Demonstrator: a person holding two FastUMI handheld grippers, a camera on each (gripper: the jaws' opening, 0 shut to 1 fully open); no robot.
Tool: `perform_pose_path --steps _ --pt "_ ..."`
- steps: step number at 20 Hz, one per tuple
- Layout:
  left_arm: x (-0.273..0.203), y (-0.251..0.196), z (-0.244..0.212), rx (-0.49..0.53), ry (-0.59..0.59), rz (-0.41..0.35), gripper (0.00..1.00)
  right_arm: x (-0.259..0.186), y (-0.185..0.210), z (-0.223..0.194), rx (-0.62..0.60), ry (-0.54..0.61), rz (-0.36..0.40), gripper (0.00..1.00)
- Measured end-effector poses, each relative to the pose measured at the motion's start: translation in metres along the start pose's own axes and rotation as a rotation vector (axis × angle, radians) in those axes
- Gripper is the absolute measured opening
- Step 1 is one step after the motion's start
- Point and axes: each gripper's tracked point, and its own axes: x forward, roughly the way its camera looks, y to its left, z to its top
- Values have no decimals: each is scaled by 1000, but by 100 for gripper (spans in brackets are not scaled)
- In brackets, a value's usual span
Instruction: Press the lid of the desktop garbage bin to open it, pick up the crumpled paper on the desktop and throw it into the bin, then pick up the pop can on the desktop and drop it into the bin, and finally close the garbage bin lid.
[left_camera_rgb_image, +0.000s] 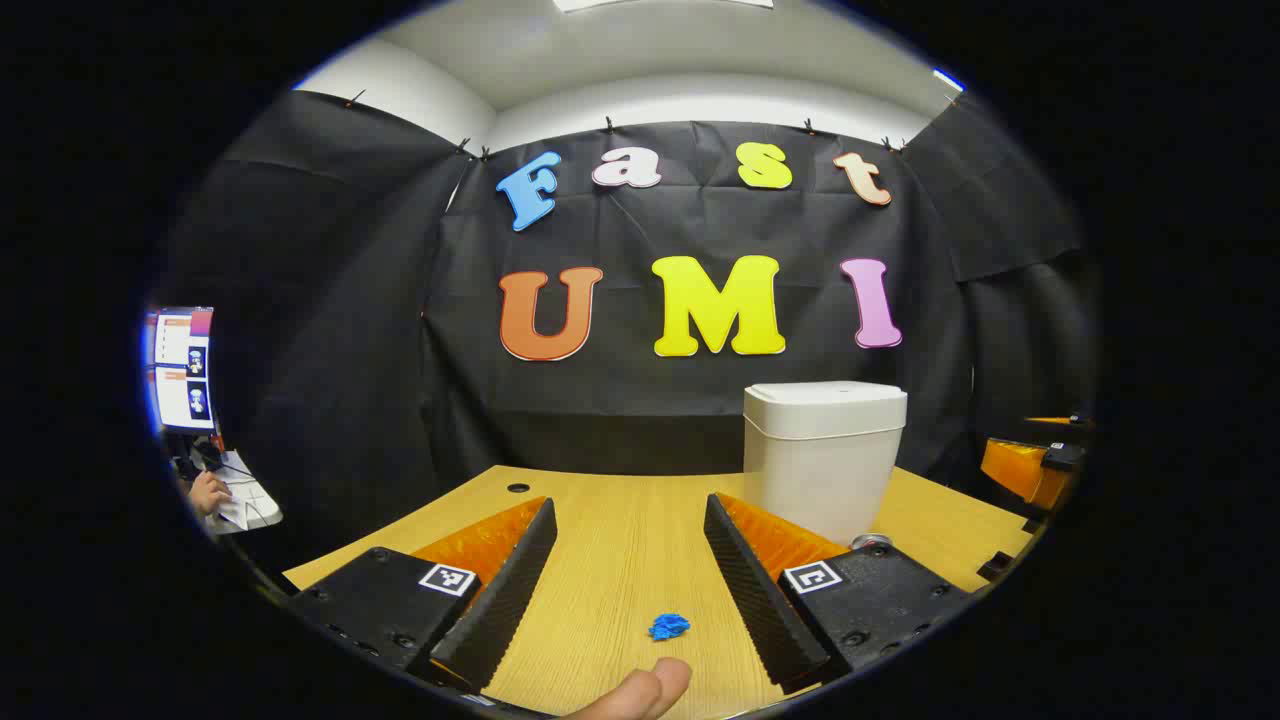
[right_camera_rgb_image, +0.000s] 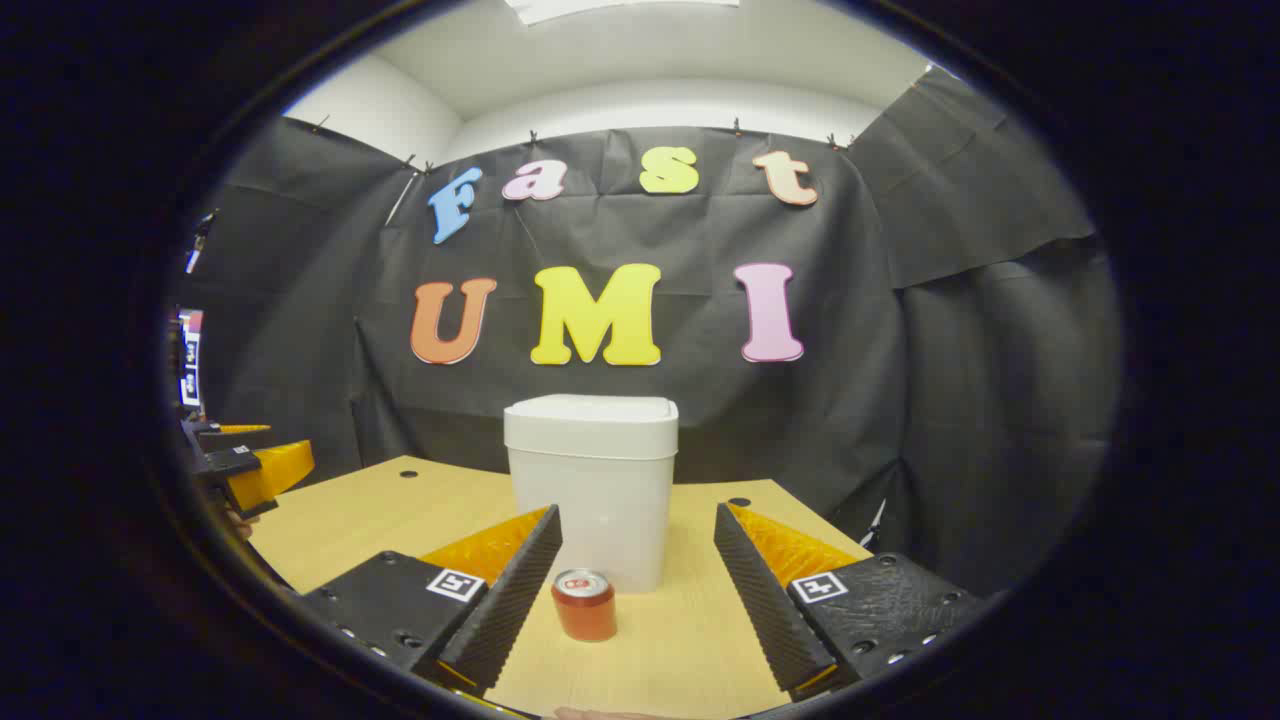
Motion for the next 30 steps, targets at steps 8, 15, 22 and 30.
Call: perform_pose_path --steps 8,15,22,30 --pt "3 -4 -2 -19 6 -3 96 -4 -9 6 -2 -39 -13 95" --pt "2 -7 1 11 -11 2 96 -5 -7 -2 -30 -35 8 95" --pt "-2 -13 1 30 -17 -9 96 -1 -15 -6 -19 -15 -5 95" --pt "-1 -11 1 24 -14 -3 96 -1 -11 -7 -40 -13 4 95"
